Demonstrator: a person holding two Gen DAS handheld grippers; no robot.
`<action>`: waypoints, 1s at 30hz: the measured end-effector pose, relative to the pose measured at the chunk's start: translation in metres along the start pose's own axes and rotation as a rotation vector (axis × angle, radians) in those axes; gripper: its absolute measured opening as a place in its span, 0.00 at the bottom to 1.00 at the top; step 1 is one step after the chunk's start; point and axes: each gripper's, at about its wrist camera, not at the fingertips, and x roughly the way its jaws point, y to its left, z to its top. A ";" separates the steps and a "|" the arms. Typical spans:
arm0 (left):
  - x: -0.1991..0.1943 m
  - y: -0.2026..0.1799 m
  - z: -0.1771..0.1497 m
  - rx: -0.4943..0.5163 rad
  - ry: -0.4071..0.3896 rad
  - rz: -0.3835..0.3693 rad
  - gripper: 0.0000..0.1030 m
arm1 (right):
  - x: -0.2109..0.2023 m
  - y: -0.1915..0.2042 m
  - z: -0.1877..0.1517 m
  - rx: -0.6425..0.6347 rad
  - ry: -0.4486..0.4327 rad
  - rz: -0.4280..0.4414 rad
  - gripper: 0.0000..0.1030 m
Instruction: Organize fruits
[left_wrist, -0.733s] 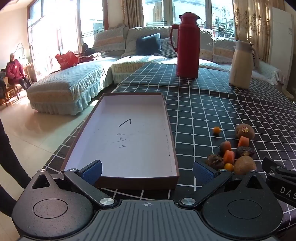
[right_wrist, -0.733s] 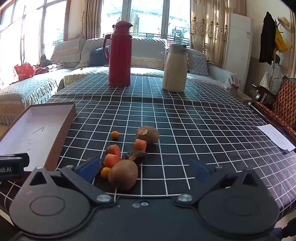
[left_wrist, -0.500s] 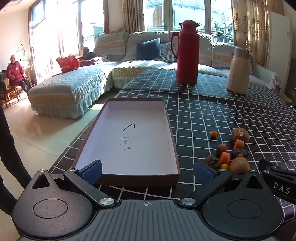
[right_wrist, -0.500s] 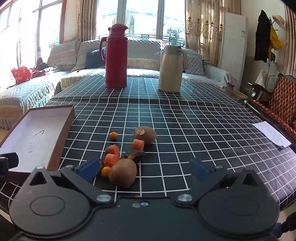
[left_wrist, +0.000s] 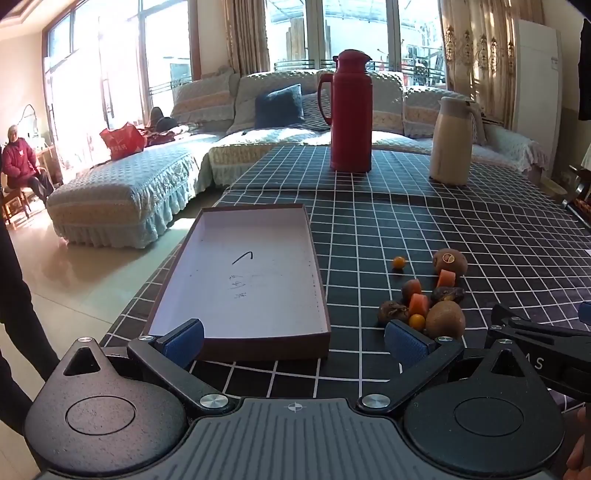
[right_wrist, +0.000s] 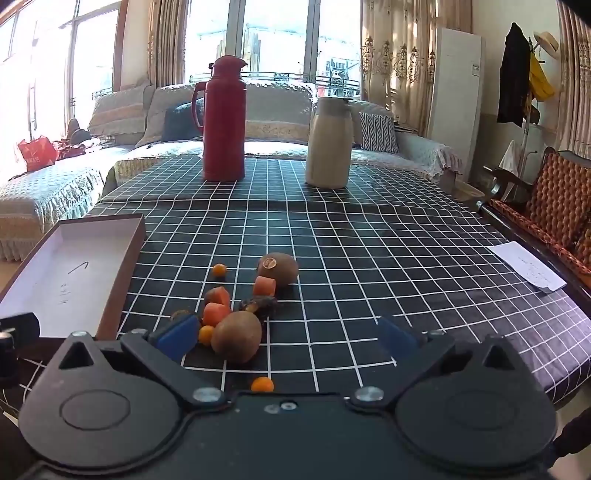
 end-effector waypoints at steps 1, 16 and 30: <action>0.000 0.000 0.000 0.000 -0.001 -0.001 1.00 | 0.000 -0.001 0.001 0.003 0.003 -0.001 1.00; 0.002 -0.005 -0.004 0.014 0.017 -0.007 1.00 | 0.000 -0.010 -0.002 0.028 0.017 -0.017 1.00; 0.003 -0.004 -0.003 0.007 0.023 -0.010 1.00 | 0.001 -0.010 -0.003 0.038 0.025 -0.009 1.00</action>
